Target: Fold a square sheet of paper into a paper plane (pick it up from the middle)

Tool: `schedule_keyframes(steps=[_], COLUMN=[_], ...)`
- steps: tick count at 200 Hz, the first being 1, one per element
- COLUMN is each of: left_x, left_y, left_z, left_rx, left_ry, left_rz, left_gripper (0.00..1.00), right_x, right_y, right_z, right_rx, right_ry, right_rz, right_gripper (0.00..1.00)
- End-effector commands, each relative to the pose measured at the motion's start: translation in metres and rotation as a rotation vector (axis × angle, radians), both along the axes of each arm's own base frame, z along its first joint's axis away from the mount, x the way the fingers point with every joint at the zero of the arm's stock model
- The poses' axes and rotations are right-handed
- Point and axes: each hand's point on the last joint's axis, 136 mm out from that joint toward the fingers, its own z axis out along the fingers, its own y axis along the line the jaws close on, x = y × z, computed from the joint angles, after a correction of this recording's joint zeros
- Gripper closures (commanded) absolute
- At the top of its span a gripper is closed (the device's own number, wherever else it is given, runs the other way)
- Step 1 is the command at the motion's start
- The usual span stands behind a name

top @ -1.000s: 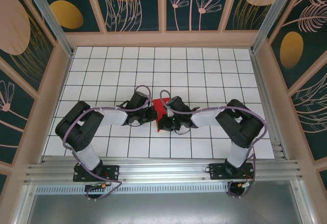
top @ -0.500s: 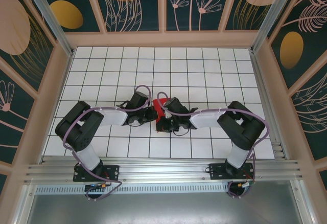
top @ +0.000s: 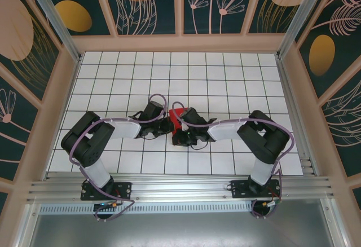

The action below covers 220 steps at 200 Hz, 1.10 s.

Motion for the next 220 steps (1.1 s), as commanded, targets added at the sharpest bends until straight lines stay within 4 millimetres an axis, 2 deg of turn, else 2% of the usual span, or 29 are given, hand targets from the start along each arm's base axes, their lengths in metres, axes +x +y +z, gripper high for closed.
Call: schedule_keyframes(steps=[1,34,71,92,118,132,152,167,191,220], left_x=[-0.011,-0.010,-0.010,-0.010,-0.010,-0.011,-0.009,-0.008,-0.008,-0.008], left_y=[0.027,0.027,0.027,0.027,0.027,0.027,0.025,0.025,0.026,0.025], left_z=[-0.032,-0.032,-0.033,-0.033,-0.032,-0.032,-0.029,-0.029,-0.029,-0.028], left_rx=[0.131,0.131,0.132,0.132,0.132,0.132,0.127,0.126,0.128,0.131], left_ry=[0.064,0.064,0.066,0.065,0.063,0.065,0.058,0.055,0.055,0.052], left_rz=[0.060,0.058,0.060,0.060,0.057,0.055,0.056,0.057,0.058,0.055], left_gripper=[0.96,0.96,0.96,0.96,0.96,0.96,0.96,0.96,0.96,0.96], right_x=[0.003,-0.007,-0.009,-0.004,0.017,0.028,0.039,0.044,0.048,0.044], right_y=[0.005,0.002,-0.001,0.001,0.002,-0.006,-0.022,-0.026,-0.023,-0.017], right_z=[0.021,0.001,-0.014,-0.004,0.037,0.048,0.042,0.038,0.034,0.021], right_rx=[0.021,-0.016,-0.056,-0.048,0.011,0.025,-0.001,-0.010,-0.003,0.003], right_ry=[-0.056,-0.009,0.022,-0.009,-0.116,-0.143,-0.128,-0.124,-0.115,-0.077], right_rz=[0.020,0.041,0.040,0.041,-0.008,-0.055,-0.106,-0.118,-0.115,-0.089], right_gripper=[0.90,0.90,0.90,0.90,0.90,0.89,0.89,0.90,0.90,0.90])
